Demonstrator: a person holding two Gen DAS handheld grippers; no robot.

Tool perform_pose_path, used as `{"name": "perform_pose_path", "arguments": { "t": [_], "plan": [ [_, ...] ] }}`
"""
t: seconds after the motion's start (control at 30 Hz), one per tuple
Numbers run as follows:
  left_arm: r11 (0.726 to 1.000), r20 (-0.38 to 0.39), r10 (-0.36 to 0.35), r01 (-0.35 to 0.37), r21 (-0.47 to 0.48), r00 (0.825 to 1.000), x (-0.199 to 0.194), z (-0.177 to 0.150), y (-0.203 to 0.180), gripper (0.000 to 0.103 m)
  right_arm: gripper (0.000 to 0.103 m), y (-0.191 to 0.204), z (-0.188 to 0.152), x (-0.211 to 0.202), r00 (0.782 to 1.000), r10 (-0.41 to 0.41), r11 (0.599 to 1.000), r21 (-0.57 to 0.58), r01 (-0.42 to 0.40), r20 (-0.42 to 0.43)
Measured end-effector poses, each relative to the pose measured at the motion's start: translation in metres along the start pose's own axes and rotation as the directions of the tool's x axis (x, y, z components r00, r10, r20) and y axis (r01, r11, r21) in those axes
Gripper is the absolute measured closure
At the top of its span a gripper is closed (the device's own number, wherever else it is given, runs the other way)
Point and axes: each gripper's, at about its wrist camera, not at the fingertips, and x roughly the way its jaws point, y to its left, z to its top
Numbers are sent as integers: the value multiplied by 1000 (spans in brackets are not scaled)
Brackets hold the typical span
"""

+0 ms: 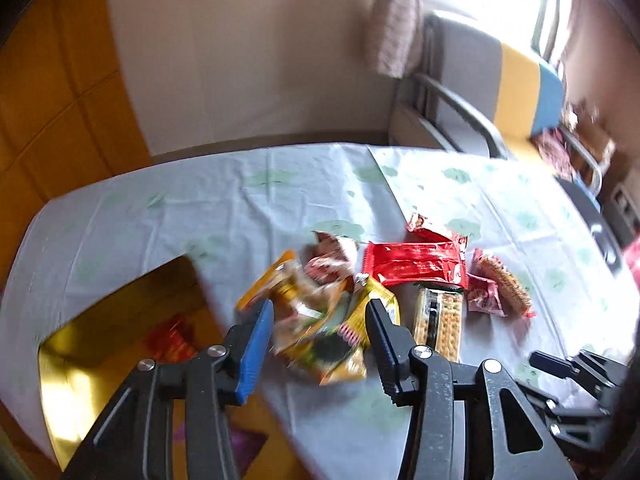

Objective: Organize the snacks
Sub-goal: 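Grasp the pink patterned candy packet with the left gripper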

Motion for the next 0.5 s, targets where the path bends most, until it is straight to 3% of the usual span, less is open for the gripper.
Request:
{"name": "perform_pose_path", "arguments": {
  "t": [0.43,0.5],
  "plan": [
    [988,-190,77,-50,145,979,107,42,-34,54,52,-22,-6,10,999,14,997,70,-12,-36],
    [988,-202,82,-54,142,976,117,43,-36,60,52,-22,-7,12,999,17,997,72,-14,-39]
  ]
}}
